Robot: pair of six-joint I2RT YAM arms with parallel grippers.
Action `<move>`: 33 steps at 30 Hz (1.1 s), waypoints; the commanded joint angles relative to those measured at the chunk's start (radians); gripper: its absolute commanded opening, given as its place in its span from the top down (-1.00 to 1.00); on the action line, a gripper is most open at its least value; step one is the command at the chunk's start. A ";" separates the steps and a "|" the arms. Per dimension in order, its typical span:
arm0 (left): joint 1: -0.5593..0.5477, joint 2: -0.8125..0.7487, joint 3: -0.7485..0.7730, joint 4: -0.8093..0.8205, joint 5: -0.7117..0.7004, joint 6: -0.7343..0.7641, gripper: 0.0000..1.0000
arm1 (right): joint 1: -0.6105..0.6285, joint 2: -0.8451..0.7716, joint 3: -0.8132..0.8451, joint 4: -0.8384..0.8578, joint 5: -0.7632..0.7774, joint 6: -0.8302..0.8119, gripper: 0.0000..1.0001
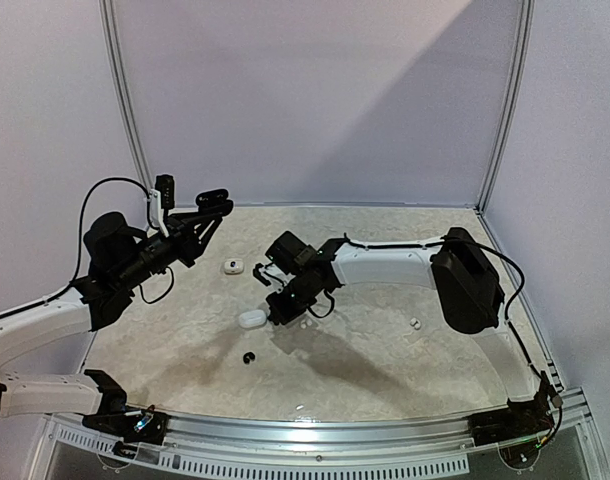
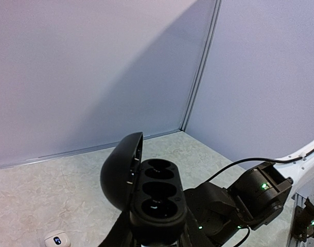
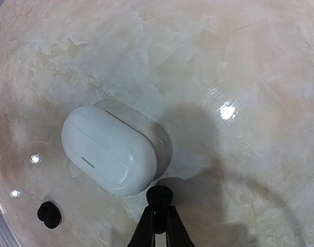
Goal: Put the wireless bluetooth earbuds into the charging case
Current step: Pick up the right earbud from the center of the board, then insert the right earbud into the right side groove of the charging case.
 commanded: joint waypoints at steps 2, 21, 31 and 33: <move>0.012 0.007 0.005 -0.008 0.009 0.014 1.00 | 0.006 -0.026 0.013 -0.056 0.030 -0.023 1.00; 0.013 0.091 0.014 0.150 0.551 0.152 1.00 | 0.023 -0.772 -0.136 -0.056 -0.042 -0.516 1.00; -0.002 0.151 0.066 0.150 0.773 0.181 1.00 | 0.122 -0.605 0.152 -0.249 -0.034 -0.734 1.00; -0.002 0.154 0.072 0.138 0.790 0.190 1.00 | 0.132 -0.568 0.198 -0.297 -0.030 -0.766 1.00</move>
